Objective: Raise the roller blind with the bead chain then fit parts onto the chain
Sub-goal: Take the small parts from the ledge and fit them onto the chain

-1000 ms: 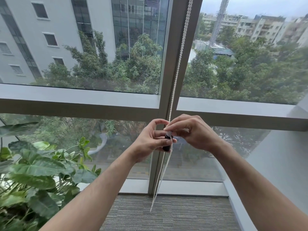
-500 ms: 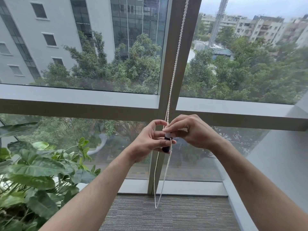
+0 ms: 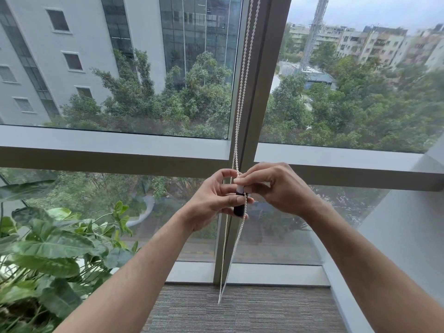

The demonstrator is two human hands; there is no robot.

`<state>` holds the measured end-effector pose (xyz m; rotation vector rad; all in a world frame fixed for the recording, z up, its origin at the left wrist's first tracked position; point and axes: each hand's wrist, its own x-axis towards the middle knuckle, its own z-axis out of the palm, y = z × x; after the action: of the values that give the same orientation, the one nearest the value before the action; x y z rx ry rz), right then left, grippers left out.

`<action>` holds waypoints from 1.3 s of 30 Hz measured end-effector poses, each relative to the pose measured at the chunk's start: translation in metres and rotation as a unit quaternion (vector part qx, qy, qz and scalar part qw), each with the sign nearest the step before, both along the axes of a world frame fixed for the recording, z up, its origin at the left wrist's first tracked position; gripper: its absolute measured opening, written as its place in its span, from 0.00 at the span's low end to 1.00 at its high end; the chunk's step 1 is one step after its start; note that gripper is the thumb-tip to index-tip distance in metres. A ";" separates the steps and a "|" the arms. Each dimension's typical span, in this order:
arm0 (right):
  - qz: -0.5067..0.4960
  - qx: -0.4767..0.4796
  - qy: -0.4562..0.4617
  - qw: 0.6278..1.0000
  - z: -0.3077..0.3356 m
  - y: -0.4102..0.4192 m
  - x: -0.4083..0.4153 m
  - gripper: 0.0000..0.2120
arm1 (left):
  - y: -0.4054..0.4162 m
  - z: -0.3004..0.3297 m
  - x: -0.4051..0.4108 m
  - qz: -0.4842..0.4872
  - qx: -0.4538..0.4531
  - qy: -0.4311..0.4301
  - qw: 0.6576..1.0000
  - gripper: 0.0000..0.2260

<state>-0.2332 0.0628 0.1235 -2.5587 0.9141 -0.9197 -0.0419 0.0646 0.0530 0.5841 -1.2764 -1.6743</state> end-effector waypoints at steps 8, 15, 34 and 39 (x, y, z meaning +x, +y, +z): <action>-0.033 0.017 0.009 0.999 -0.011 -0.004 0.003 0.07 | -0.004 -0.001 0.001 0.048 -0.011 -0.057 0.997 0.25; -0.080 0.041 -0.011 0.996 -0.021 -0.005 0.008 0.17 | -0.005 -0.007 0.000 0.052 -0.011 -0.056 0.997 0.23; -0.001 0.451 -0.325 0.831 -0.095 -0.006 0.013 0.18 | 0.001 -0.017 0.004 0.075 -0.027 -0.041 0.996 0.18; 0.049 0.482 -0.367 0.794 -0.103 0.002 0.021 0.18 | 0.004 -0.016 0.005 0.088 -0.040 -0.074 0.993 0.18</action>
<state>-0.2121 0.0646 0.0204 -1.2070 0.7007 -0.9427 -0.0369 0.0690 0.0368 0.7619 -1.3501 -1.4498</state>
